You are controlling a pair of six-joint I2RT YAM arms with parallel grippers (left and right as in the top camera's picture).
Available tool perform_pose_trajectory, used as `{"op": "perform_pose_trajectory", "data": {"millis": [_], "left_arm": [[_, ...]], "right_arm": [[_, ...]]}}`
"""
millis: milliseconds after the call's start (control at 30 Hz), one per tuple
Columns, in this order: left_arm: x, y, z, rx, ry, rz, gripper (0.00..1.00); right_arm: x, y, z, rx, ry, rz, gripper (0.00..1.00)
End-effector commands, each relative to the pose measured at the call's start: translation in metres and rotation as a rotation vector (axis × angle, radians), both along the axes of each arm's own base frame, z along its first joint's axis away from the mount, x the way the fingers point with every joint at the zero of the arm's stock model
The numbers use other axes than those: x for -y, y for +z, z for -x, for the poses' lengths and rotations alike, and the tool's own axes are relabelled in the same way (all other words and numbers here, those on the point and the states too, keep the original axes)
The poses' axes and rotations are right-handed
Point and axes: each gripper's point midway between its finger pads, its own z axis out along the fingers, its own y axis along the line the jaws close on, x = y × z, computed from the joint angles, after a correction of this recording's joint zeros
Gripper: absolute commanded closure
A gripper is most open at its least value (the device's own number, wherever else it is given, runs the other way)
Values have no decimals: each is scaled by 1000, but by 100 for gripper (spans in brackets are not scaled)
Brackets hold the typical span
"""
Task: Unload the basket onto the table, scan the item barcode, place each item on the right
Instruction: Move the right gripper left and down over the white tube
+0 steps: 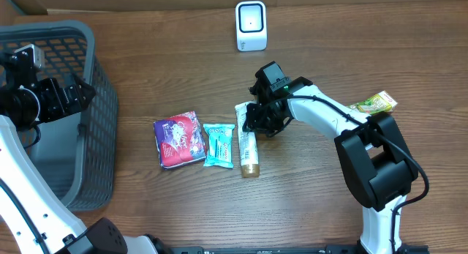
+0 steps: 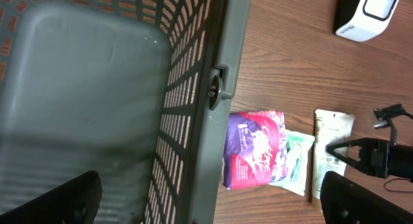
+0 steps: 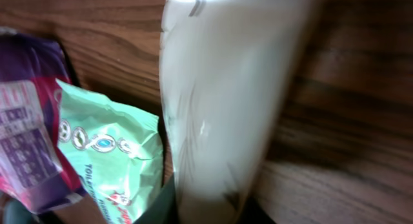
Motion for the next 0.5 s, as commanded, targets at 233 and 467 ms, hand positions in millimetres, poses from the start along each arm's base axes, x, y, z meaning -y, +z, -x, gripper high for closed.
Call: {"op": "perform_pose_trajectory", "data": {"millis": [233, 467], "left_arm": [[-1, -1, -1, -4, -4, -2, 0], [-1, -1, -1, -4, -4, -2, 0]], "right_arm": [[19, 14, -12, -16, 16, -41, 88], [53, 20, -26, -11, 21, -56, 79]]}}
